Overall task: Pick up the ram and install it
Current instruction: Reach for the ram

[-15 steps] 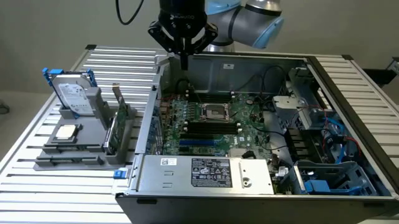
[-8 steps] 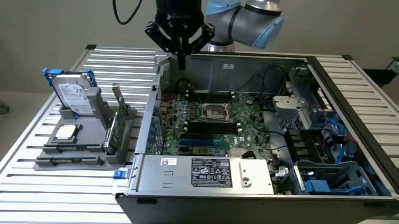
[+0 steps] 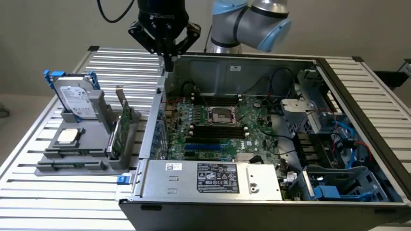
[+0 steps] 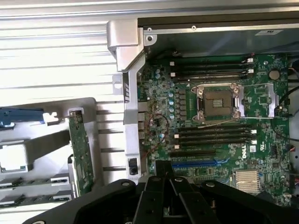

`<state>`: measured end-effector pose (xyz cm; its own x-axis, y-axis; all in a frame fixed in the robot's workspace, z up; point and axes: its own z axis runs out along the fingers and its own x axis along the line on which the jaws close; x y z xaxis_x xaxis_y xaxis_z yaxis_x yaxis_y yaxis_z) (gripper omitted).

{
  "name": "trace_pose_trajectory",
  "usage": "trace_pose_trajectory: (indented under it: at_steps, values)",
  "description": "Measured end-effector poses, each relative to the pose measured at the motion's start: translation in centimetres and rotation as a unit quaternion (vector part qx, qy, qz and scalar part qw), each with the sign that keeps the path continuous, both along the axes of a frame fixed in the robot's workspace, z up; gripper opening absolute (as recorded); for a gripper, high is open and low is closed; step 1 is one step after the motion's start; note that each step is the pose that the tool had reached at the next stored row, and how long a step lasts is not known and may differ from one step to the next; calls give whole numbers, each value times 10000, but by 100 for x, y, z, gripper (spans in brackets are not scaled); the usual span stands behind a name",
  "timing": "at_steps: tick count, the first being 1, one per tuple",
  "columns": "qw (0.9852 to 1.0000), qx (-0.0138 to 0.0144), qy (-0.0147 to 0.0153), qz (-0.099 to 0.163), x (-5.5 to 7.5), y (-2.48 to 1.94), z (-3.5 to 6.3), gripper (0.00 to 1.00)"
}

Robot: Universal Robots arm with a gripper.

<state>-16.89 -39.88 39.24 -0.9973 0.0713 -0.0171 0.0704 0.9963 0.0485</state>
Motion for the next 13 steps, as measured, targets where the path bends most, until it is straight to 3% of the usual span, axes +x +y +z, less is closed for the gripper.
trace_pose_trajectory:
  at_steps: [1,10,13]
  values:
    - [10000,0,14,0,-46,0,-2,11]
    - [9997,1,248,0,-440,0,-35,11]
    - [9995,0,311,0,-573,0,-47,11]
